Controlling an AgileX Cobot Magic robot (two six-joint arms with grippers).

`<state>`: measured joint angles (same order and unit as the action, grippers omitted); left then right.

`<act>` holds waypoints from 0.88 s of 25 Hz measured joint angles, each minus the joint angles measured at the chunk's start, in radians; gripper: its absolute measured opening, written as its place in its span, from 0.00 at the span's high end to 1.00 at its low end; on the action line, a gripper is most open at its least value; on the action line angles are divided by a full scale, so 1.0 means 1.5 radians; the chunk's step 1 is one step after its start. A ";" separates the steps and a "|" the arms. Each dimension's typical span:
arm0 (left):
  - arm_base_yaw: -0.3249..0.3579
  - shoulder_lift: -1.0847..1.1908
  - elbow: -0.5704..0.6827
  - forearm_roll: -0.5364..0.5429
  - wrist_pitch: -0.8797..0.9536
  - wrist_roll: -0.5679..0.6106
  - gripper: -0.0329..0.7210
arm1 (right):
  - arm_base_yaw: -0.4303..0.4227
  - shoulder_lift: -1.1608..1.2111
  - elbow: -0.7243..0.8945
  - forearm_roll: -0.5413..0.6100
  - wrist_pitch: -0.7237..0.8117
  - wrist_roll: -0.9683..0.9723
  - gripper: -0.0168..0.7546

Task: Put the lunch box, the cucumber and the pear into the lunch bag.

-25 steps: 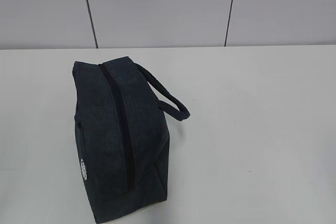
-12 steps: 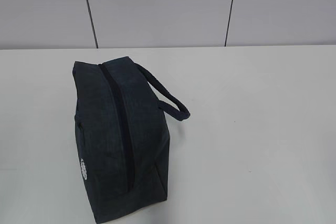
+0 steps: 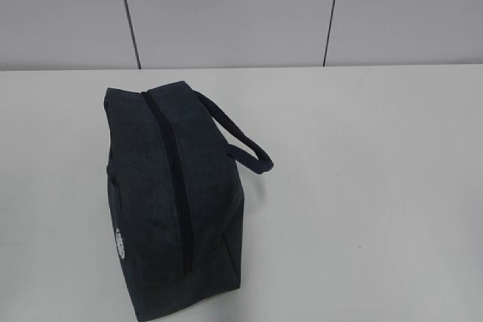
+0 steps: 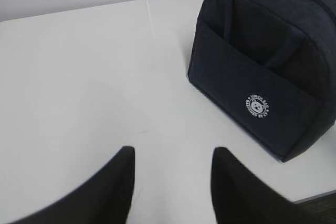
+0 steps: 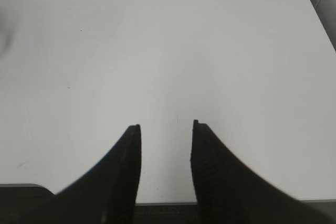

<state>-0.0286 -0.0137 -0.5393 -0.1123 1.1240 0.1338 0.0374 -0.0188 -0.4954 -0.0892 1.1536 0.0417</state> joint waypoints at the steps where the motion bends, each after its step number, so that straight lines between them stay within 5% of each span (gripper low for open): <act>1: 0.000 0.000 0.000 0.000 0.000 0.000 0.57 | 0.000 0.000 0.000 0.000 0.000 0.000 0.64; 22: 0.000 0.000 0.000 0.000 0.000 0.000 0.57 | 0.000 0.000 0.000 0.000 0.000 0.000 0.64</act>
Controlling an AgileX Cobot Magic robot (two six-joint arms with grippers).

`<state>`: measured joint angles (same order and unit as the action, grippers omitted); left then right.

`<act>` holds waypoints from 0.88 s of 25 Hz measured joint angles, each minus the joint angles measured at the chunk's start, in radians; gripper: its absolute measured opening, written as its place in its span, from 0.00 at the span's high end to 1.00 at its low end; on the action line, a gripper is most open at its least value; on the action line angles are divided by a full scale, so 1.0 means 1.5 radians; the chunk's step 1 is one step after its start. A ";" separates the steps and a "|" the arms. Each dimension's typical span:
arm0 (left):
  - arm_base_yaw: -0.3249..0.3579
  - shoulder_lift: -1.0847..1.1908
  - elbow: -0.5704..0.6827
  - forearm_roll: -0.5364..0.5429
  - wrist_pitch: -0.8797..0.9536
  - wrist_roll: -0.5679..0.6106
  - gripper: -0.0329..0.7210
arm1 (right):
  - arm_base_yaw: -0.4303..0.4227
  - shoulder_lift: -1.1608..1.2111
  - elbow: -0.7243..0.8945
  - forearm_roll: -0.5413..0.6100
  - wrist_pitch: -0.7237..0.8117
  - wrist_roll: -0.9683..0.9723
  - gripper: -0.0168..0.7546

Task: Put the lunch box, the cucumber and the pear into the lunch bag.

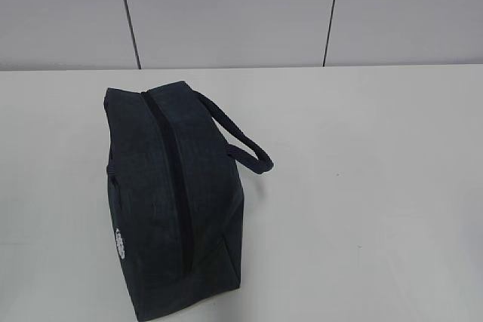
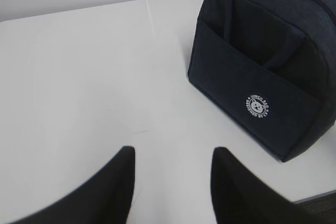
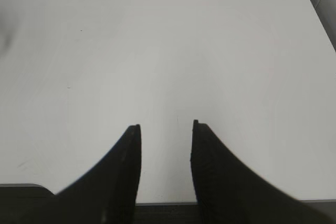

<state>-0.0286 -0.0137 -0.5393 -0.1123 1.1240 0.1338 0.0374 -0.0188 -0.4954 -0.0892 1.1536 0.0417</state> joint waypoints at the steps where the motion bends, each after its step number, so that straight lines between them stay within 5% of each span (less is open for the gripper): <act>1: 0.000 0.000 0.000 0.000 0.000 0.000 0.57 | 0.000 0.000 0.000 0.000 0.000 0.000 0.64; 22: 0.000 0.000 0.000 0.000 0.000 0.000 0.58 | 0.000 0.000 0.000 0.000 0.000 0.000 0.64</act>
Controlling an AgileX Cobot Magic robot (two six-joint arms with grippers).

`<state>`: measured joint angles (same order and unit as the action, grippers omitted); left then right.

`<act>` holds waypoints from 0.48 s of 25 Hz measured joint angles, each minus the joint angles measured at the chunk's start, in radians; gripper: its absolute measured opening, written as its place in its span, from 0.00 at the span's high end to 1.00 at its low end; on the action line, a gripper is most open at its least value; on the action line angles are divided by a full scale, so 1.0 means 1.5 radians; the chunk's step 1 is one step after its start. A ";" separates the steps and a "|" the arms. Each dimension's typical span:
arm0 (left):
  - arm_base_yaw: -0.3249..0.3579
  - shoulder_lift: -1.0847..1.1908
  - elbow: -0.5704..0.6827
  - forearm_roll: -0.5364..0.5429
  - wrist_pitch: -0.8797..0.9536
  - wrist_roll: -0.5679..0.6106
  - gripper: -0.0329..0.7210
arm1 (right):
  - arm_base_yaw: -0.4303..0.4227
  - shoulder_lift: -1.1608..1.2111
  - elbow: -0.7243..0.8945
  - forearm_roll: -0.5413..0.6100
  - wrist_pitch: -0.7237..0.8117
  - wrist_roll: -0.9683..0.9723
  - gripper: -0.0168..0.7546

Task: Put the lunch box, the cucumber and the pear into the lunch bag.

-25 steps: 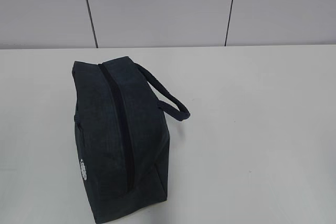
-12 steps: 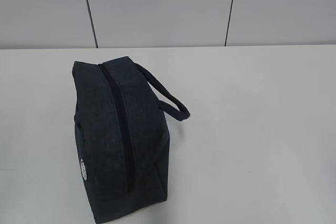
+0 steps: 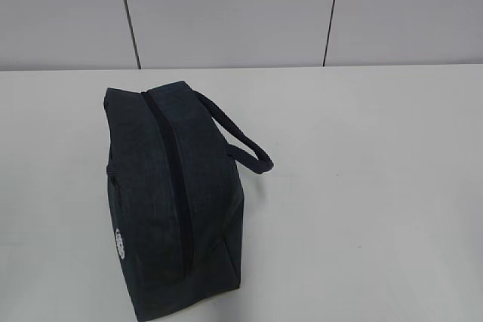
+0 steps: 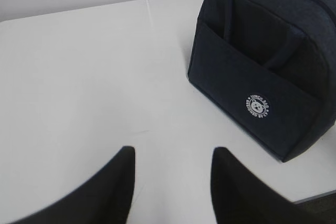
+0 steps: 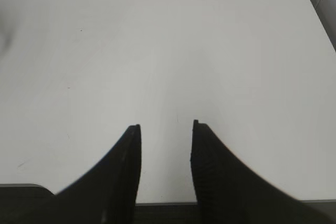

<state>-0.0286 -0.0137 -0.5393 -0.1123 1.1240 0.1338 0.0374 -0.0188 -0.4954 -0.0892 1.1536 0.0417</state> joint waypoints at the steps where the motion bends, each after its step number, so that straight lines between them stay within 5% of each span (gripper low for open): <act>1: 0.000 0.000 0.000 0.000 0.000 0.000 0.58 | 0.000 0.000 0.000 0.000 0.000 0.000 0.64; 12: 0.000 0.000 0.000 0.000 0.000 0.000 0.58 | 0.000 0.000 0.000 0.000 0.000 0.000 0.64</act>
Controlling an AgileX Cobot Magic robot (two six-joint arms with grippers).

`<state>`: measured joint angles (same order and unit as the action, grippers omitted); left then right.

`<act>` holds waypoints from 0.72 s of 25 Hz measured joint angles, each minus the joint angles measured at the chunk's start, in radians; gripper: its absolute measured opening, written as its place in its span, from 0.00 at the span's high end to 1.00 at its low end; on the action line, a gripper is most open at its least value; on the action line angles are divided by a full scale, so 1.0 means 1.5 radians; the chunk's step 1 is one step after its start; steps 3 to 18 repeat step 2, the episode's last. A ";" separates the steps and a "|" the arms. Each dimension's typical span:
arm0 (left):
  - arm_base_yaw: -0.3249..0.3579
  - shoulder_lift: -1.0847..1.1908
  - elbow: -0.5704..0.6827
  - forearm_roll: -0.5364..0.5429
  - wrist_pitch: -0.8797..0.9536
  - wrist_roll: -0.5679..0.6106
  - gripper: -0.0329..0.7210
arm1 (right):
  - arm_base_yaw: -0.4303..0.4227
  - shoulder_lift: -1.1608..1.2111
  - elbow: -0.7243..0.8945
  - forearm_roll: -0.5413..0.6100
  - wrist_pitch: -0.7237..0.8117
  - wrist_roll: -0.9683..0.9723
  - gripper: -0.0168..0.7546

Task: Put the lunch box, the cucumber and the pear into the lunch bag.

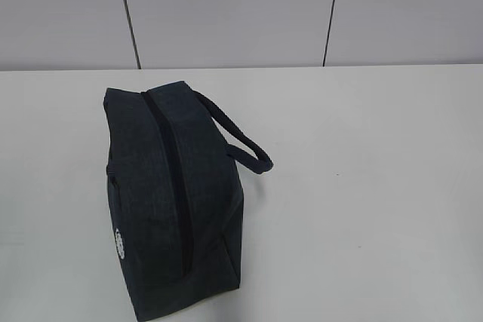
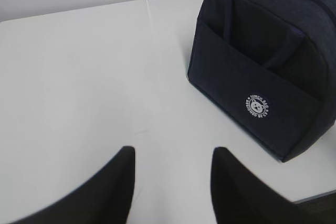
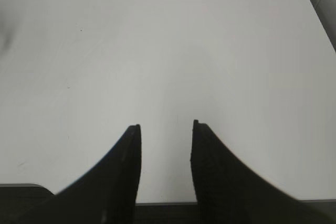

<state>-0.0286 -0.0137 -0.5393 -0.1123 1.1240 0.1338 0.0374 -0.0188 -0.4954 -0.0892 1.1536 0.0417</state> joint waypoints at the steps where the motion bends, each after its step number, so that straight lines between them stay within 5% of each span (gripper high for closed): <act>1: 0.000 0.000 0.000 0.000 0.000 0.000 0.58 | 0.000 0.000 0.000 0.000 0.000 0.000 0.64; 18: 0.000 0.000 0.000 0.000 0.000 0.000 0.58 | 0.000 0.000 0.000 0.000 0.000 0.000 0.64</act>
